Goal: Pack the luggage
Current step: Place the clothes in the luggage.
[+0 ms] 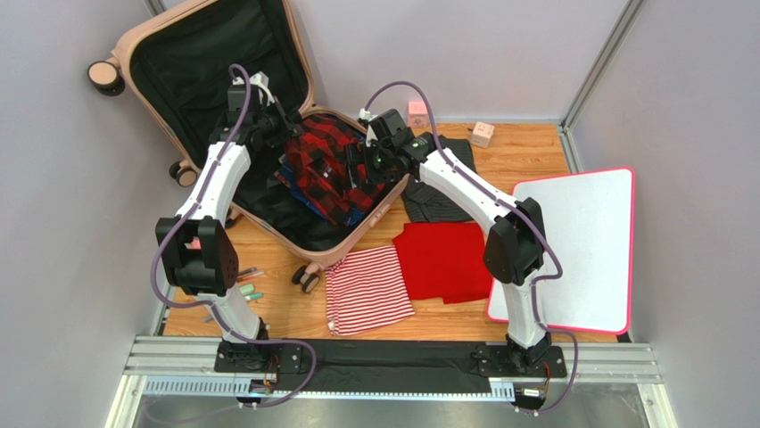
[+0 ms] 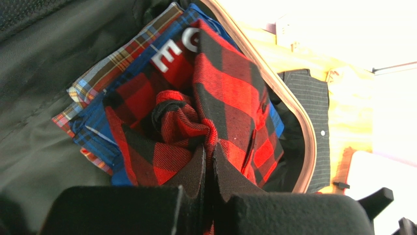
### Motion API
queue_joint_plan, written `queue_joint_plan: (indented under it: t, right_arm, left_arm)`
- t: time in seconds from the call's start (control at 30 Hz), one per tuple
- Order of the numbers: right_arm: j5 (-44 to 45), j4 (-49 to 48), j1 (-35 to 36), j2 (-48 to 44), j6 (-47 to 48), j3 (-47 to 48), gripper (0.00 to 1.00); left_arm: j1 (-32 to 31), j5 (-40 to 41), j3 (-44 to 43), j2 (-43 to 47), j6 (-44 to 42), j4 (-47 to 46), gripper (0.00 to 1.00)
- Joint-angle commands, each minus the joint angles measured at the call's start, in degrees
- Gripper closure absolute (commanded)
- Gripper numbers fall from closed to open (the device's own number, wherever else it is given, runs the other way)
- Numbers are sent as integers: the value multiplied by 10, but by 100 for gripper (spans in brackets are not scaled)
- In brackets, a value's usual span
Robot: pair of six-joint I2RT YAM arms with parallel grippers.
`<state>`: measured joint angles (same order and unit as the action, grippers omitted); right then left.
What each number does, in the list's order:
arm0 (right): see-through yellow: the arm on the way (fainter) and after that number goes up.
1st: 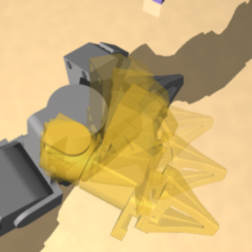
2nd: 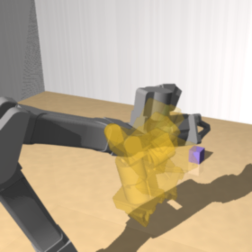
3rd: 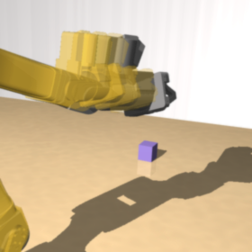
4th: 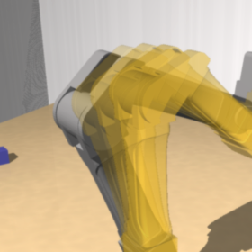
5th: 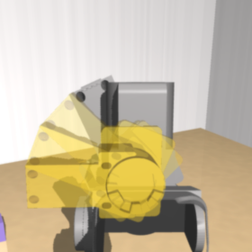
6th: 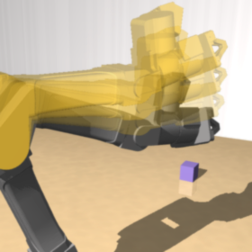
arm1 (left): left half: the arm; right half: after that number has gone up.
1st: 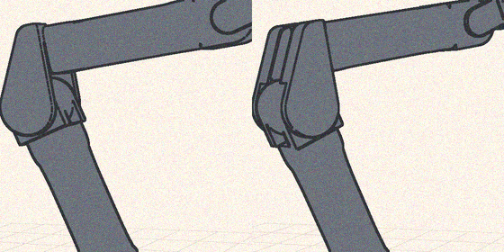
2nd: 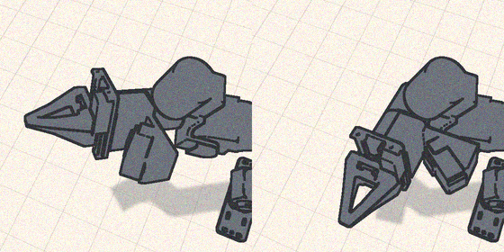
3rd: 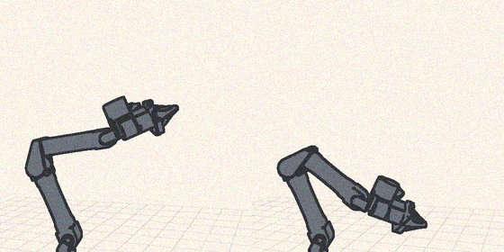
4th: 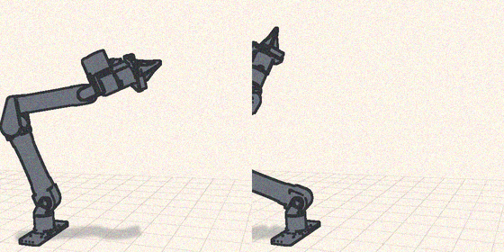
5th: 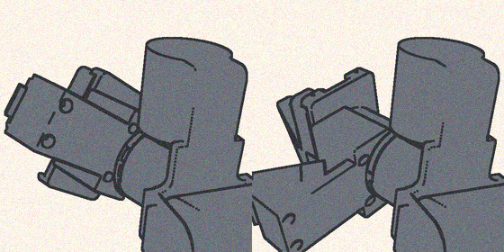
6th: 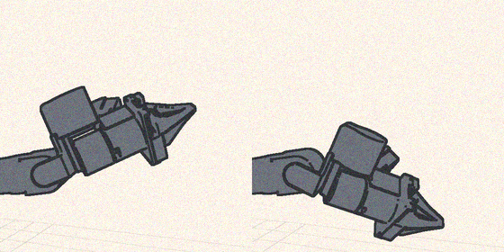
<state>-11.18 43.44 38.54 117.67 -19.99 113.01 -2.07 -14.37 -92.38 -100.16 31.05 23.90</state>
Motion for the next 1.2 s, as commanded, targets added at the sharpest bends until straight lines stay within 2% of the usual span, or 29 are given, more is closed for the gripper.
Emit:
queue_joint_plan:
  t: [0.0,0.1,0.13,0.2,0.23,0.33,0.4,0.43,0.53,0.7,0.87,1.07,1.17]
  right_arm:
    - [0,-13,-3,14,-7,26,6]
    - [2,-10,-7,32,-8,49,6]
    - [3,-10,-8,32,-13,51,6]
    - [13,-11,-10,30,-14,53,6]
    - [16,-10,-15,30,-13,55,6]
    - [13,-13,-28,40,-5,77,8]
    - [12,-14,-36,49,5,105,10]
    - [11,-15,-47,55,7,113,12]
    - [-12,-32,-63,81,23,148,16]
    - [-20,-65,-70,141,71,186,17]
    - [-30,-100,-78,186,73,208,18]
    - [-20,-110,-80,214,82,208,21]
    - [-15,-110,-81,220,91,207,28]
  left_arm:
    - [-12,25,-21,28,-27,23,100]
    - [-15,57,-23,15,-32,45,100]
    - [-15,68,-26,13,-35,61,95]
    - [-14,101,-29,12,-45,79,75]
    - [-14,110,-29,11,-48,83,52]
    - [-11,133,-29,15,-56,93,21]
    - [-8,134,-25,18,-56,96,17]
    - [-8,134,-18,22,-57,95,12]
    - [-6,127,7,30,-59,89,11]
    - [3,60,58,39,-54,50,11]
    - [3,7,103,40,-43,28,12]
    - [3,-9,134,32,-33,7,13]
    - [3,-16,140,25,-29,3,13]
